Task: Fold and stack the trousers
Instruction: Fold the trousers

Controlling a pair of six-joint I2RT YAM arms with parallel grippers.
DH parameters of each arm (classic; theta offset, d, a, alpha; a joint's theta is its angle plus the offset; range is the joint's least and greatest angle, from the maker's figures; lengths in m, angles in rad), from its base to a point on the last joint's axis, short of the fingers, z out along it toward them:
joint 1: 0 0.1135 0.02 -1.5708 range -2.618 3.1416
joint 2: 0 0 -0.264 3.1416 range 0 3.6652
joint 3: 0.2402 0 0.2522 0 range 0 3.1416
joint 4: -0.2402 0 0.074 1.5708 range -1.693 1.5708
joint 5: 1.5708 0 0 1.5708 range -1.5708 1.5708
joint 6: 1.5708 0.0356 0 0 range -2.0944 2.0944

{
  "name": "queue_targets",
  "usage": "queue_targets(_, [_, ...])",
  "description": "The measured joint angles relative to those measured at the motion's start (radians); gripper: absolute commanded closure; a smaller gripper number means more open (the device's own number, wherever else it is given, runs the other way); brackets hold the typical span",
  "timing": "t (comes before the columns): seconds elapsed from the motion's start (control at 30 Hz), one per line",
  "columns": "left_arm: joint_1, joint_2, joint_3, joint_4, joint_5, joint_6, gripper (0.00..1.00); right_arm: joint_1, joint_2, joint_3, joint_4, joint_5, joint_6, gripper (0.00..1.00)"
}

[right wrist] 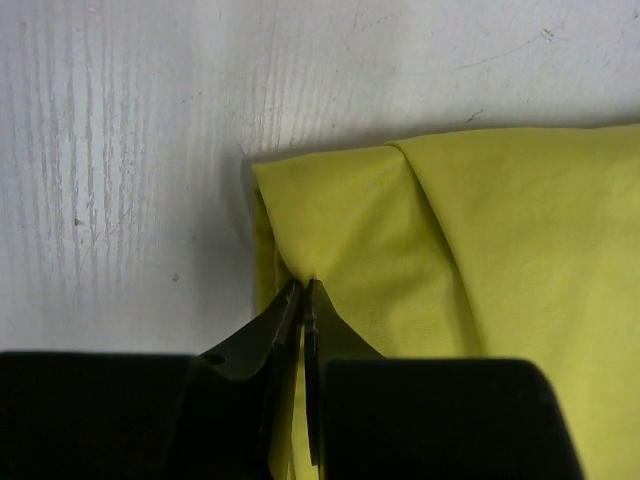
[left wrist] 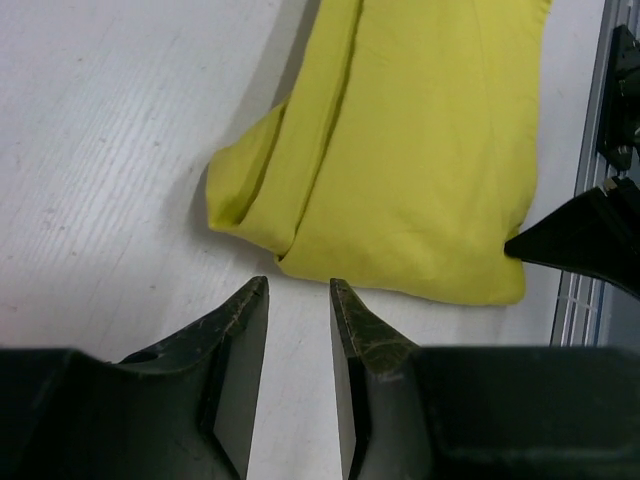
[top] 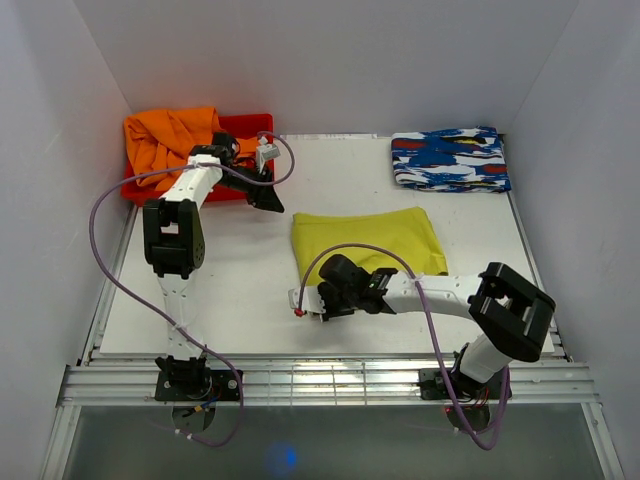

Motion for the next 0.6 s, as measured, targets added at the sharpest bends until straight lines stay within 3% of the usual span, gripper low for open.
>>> queue_targets(0.23, [-0.104, -0.029, -0.019, -0.057, -0.026, 0.121, 0.49, -0.002, -0.013, -0.021, -0.001, -0.003, -0.004, 0.92])
queue_targets(0.4, [-0.190, -0.008, 0.007, -0.077, -0.074, 0.150, 0.48, -0.004, -0.024, -0.031, -0.001, -0.003, -0.003, 0.92])
queue_targets(0.6, [-0.203, 0.044, 0.039, -0.070, -0.124, 0.153, 0.40, -0.004, -0.042, -0.047, -0.005, -0.002, -0.003, 0.92])
